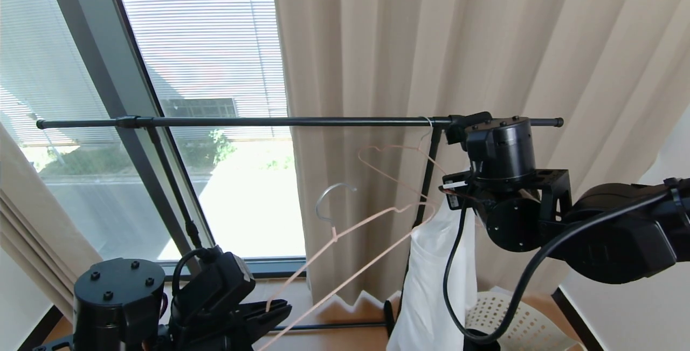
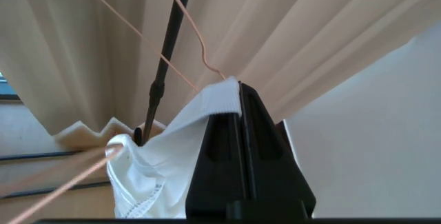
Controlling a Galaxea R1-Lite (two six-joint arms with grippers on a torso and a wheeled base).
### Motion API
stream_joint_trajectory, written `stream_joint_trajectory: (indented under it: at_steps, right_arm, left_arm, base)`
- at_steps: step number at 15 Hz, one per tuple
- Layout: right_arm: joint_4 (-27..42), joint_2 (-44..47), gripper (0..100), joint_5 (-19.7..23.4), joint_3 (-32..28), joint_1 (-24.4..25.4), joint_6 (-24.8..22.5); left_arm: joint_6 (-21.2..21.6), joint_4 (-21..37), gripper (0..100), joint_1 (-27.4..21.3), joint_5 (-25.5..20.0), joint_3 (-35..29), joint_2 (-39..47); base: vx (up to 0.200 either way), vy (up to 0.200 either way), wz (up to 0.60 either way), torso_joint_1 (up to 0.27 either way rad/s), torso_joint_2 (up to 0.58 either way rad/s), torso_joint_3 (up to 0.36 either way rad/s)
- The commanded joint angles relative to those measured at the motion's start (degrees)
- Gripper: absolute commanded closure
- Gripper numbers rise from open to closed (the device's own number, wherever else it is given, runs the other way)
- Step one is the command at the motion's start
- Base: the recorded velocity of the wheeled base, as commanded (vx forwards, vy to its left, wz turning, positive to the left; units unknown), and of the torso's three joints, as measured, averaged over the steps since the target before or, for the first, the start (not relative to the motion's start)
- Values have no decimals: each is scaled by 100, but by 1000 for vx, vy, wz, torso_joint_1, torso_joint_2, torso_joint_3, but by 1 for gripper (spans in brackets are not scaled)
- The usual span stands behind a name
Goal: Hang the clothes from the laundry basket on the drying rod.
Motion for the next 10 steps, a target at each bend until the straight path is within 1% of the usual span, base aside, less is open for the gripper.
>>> stream_joint_trajectory:
  at_steps: [1,2,4,5,6,7,8,9,10]
  right_arm:
    - [-275,231,100,-16,-24,-25,-18]
    - [-407,284,100,-51,-15,-25,-44]
    - [-469,310,100,-148,11,-17,-88]
    - [-469,319,100,-156,20,-8,-88]
    - [-469,310,100,-165,29,10,-88]
    - [-469,310,100,-156,29,10,-88]
    - [-477,301,100,-200,64,106,-79]
    - [-477,301,100,-253,90,177,-70]
    - [-477,301,100,-288,90,212,-70]
  left_arm:
    - [-9,-3,100,0,-232,43,11]
    - [-18,-3,100,0,-346,70,38]
    - [-115,-12,100,-44,-390,43,169]
    - [-202,-91,100,-53,-390,35,196]
    - [-369,-302,100,-70,-381,43,275]
    - [-396,-346,100,-79,-381,52,293]
    - [-809,-882,100,-193,-364,70,477]
    - [-993,-1110,100,-211,-337,70,591]
    - [-1073,-1233,100,-220,-329,79,644]
  base:
    - [0,0,0,0,0,0]
    - [0,0,0,0,0,0]
    - [0,0,0,0,0,0]
    - [0,0,0,0,0,0]
    - [0,0,0,0,0,0]
    - [0,0,0,0,0,0]
    - [0,0,0,0,0,0]
    - [0,0,0,0,0,0]
    - [0,0,0,0,0,0]
